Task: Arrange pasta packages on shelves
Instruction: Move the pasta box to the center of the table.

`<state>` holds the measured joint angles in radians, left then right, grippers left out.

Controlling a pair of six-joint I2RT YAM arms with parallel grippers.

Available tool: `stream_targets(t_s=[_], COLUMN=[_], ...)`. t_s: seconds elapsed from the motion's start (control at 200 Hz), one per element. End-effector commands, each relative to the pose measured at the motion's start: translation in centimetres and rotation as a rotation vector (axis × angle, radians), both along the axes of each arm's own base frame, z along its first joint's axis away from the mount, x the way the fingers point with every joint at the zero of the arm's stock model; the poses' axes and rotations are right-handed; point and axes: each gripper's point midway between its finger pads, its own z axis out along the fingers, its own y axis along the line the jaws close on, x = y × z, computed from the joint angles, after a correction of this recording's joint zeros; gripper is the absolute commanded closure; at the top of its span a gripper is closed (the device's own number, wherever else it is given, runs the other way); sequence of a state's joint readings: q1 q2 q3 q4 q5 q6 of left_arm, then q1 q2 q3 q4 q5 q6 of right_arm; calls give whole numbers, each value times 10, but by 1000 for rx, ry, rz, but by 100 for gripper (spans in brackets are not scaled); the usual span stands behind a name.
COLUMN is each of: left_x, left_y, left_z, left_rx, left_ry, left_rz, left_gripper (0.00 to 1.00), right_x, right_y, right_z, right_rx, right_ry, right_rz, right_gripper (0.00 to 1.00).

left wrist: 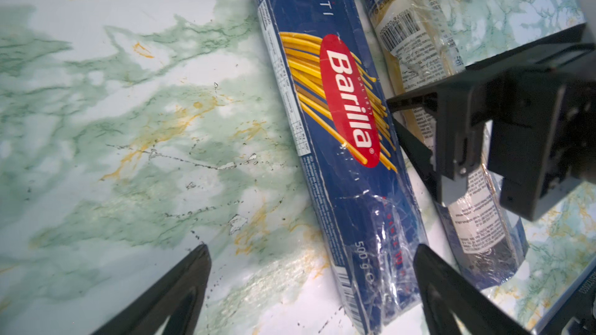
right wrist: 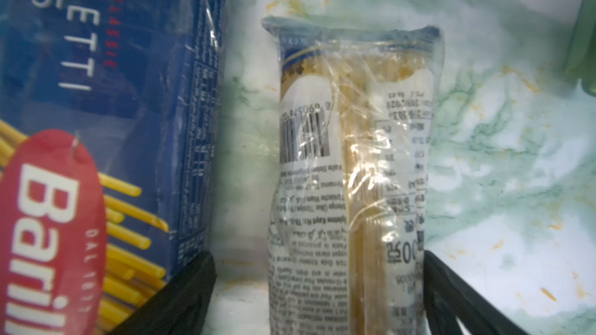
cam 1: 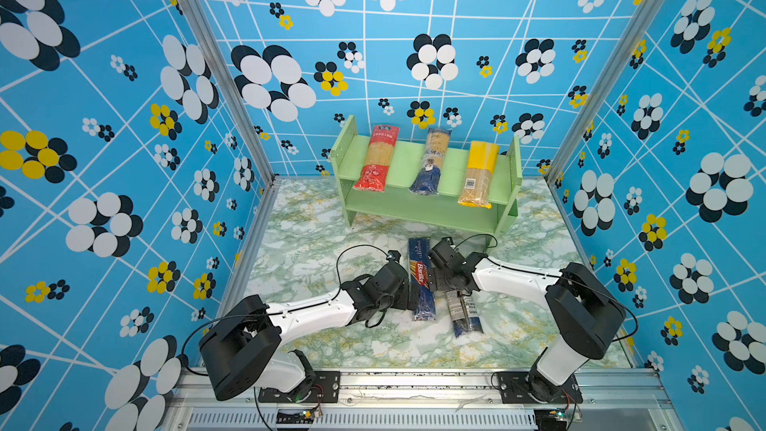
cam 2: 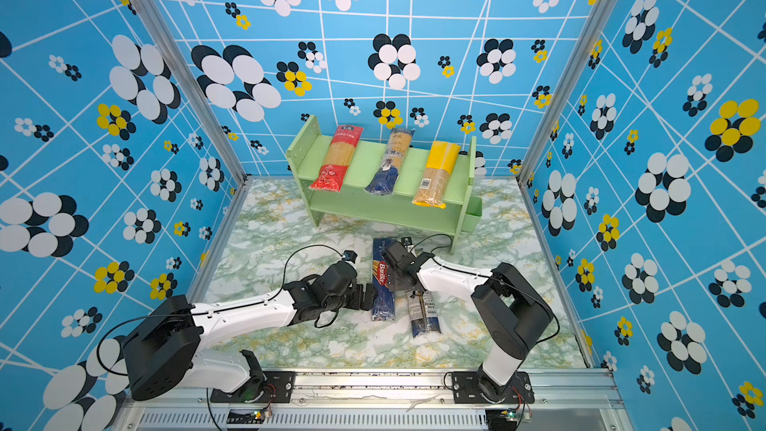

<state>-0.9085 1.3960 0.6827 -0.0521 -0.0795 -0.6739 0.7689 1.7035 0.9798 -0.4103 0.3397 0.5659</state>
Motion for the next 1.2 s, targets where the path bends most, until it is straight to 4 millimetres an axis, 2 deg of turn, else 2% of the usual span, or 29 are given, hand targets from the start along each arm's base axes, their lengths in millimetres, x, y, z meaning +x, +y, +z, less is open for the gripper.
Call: stream_targets(t_s=[0.0, 0.145, 0.375, 0.595, 0.98, 1.09, 1.195], left_x=[0, -3, -13, -21, -25, -26, -26], left_y=[-2, -6, -15, -19, -29, -21, -1], left_z=[10, 9, 5, -14, -40, -50, -55], left_rx=[-28, -27, 18, 108, 211, 254, 315], left_ry=[-38, -35, -38, 1, 48, 61, 52], left_rz=[3, -14, -51, -40, -19, -2, 34], left_gripper=[1, 1, 1, 1, 1, 1, 1], right_x=[6, 6, 1, -2, -7, -8, -9], right_y=[24, 17, 0, -8, -13, -19, -24], right_z=[4, 4, 18, 32, 36, 37, 38], right_rx=[42, 3, -73, -73, -45, -49, -44], right_ry=[-13, -18, -54, -71, -79, -79, -83], right_rz=[20, 24, 64, 98, 91, 80, 69], right_gripper=[1, 1, 1, 1, 1, 1, 1])
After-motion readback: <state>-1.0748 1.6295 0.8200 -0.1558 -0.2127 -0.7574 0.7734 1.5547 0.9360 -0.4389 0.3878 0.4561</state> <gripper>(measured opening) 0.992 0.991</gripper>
